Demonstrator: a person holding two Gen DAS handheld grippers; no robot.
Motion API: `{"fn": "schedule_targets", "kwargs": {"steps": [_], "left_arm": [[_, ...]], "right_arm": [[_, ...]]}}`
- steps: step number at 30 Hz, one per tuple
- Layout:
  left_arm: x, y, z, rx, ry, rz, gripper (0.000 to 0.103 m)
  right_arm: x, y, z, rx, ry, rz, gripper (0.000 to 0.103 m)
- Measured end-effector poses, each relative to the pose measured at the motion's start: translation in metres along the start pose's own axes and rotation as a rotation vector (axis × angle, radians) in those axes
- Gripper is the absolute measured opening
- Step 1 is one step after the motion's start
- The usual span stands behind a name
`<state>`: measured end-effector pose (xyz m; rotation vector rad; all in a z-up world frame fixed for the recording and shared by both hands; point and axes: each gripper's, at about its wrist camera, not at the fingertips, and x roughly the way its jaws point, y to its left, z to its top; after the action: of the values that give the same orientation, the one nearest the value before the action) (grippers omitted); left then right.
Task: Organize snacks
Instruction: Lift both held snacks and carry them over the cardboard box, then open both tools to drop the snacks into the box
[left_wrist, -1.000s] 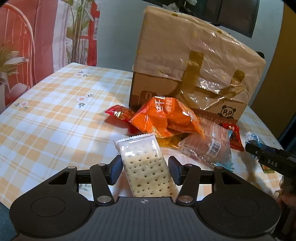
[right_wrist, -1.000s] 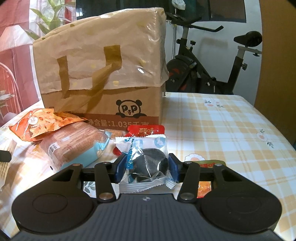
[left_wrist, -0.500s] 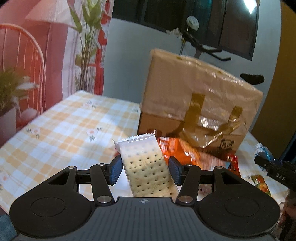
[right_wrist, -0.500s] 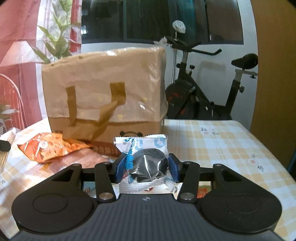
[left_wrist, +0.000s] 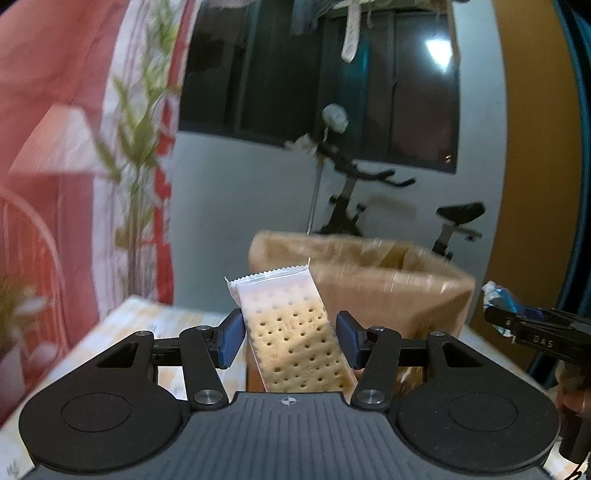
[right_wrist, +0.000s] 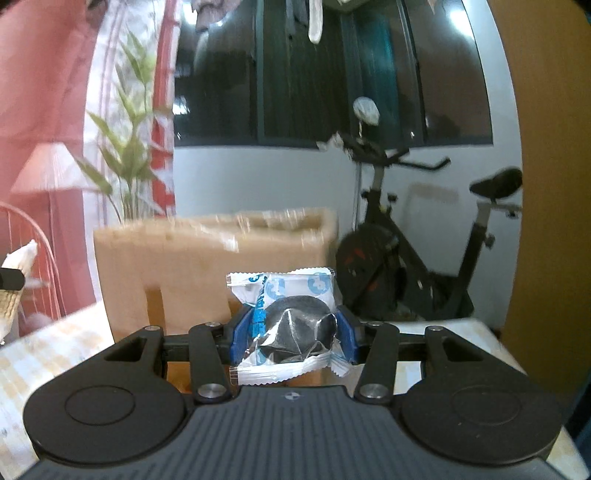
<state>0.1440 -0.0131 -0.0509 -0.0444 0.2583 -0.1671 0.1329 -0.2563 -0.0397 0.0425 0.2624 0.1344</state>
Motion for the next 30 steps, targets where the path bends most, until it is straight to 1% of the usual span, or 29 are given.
{"fn": "schedule_targets", "kwargs": {"steps": [4,7,9,11,14,17,20,23,26,28,29,30], "left_arm": [[0.017,-0.007,0.031,0.007,-0.041,-0.048,0.057],[0.038,-0.011,0.051,-0.024,-0.044,-0.115,0.057],[0.058,-0.016,0.062,-0.043,-0.036,-0.142,0.057],[0.082,-0.024,0.073,-0.035,-0.028,-0.159,0.057],[0.118,-0.036,0.087,-0.026,-0.010,-0.169,0.057],[0.150,-0.048,0.090,-0.011,0.016,-0.173,0.057],[0.177,-0.054,0.087,-0.005,0.060,-0.174,0.057],[0.190,-0.057,0.078,0.026,0.085,-0.163,0.057],[0.200,-0.060,0.071,0.051,0.119,-0.171,0.058],[0.202,-0.058,0.070,0.055,0.138,-0.187,0.068],[0.199,-0.057,0.071,0.060,0.142,-0.188,0.075],[0.197,-0.055,0.071,0.066,0.139,-0.179,0.077]], "right_arm": [[0.010,-0.004,0.032,0.011,-0.049,0.025,0.050],[0.024,-0.006,0.051,0.017,-0.064,0.047,0.050],[0.038,-0.005,0.060,0.018,-0.061,0.061,0.050],[0.053,-0.002,0.066,0.003,-0.061,0.064,0.050],[0.077,0.006,0.070,-0.008,-0.044,0.073,0.050],[0.102,0.012,0.071,0.000,-0.014,0.075,0.050],[0.120,0.015,0.067,-0.002,0.023,0.072,0.050],[0.129,0.017,0.060,-0.034,0.047,0.062,0.050],[0.134,0.011,0.058,-0.014,0.073,0.065,0.050],[0.134,0.008,0.058,0.002,0.085,0.061,0.052],[0.133,0.007,0.058,0.009,0.088,0.055,0.053],[0.131,0.007,0.058,0.015,0.086,0.048,0.053]]}}
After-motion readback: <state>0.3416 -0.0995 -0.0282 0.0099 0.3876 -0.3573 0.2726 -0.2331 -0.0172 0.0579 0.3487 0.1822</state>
